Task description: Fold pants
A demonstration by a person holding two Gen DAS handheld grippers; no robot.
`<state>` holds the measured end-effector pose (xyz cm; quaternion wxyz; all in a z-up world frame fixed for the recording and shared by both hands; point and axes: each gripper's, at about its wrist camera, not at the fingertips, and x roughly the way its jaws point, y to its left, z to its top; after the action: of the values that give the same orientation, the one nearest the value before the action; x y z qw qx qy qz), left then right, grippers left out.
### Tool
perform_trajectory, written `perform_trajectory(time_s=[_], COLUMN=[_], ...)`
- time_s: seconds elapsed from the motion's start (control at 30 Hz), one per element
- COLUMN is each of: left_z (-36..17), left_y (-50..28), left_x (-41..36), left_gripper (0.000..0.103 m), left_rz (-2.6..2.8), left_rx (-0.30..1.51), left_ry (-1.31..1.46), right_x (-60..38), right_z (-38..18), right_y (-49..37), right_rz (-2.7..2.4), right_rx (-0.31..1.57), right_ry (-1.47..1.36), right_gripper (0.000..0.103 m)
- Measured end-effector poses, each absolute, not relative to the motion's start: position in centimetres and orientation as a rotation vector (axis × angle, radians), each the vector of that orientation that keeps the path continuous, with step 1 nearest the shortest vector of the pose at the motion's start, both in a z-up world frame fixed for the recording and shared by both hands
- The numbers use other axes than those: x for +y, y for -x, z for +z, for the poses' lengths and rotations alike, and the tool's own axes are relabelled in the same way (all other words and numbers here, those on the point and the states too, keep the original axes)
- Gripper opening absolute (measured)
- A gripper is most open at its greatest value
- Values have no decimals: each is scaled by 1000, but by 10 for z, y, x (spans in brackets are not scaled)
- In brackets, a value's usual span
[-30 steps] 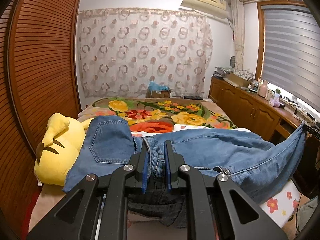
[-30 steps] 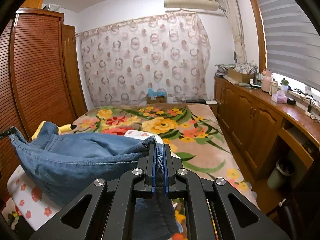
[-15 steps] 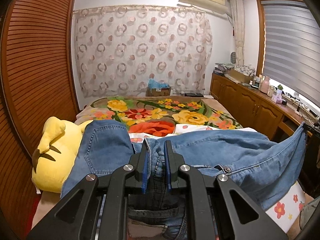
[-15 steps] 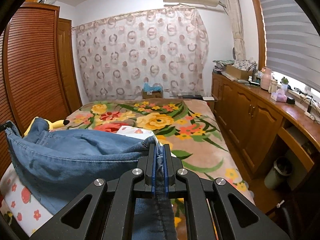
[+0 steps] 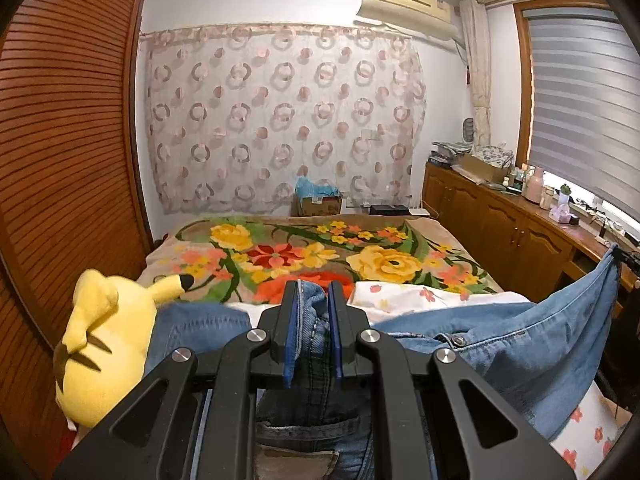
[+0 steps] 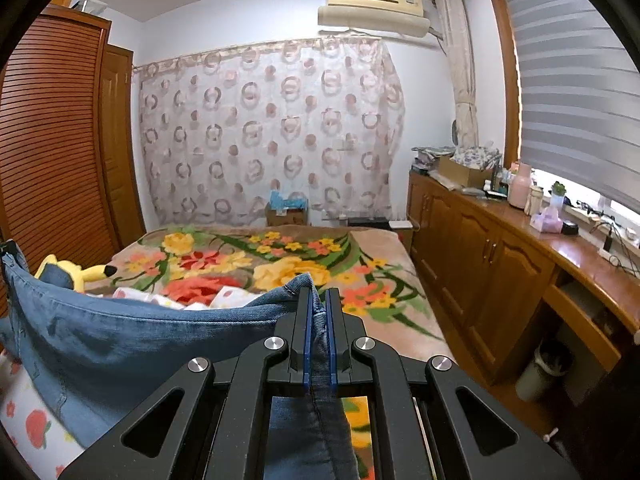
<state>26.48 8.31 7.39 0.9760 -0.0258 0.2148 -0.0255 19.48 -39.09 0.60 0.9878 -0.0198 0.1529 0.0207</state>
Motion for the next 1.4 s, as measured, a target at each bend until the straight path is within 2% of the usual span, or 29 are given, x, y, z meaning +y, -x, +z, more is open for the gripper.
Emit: perform_trajectory(time_s=[0.47,0.7,0.9,0.97,1.07,1.13,1.2,1.3,1.4], left_z=[29,23,20,19,21,21,21,18,15], left_y=[-335,-349,-357,-354,-348,-341,-334,-323,-311], left_x=[91,93,92,95,100,101,100,96,93], left_gripper=[15,16,18,27,50,57,80,81,81], left_rz=[-24,-29,-36,-46,-51,-60,-66,-84,-91], left_rx=[537,564,595,594,586,580,577,581,593], left_ry=[45,43,21,32,64,60,60,60,54], right_x=[-370,-362,-359,-357,-356,-356,-357,-361,-363], right_z=[-29,-11,-18,-18,-16,-16,-16,-12,-1], right_y=[-281,-314,-323,-330,-336,-339,-343,-343,-334], right_rz=[21,4,0,-4,-6,-11,-13,-11,-18], right_rx=[411,446,477,490,506,514,528,549,549], right_ry=[90,109,123,133,138,145,143,114,99], right_gripper=[6,6,6,6,6,6,6,6,25])
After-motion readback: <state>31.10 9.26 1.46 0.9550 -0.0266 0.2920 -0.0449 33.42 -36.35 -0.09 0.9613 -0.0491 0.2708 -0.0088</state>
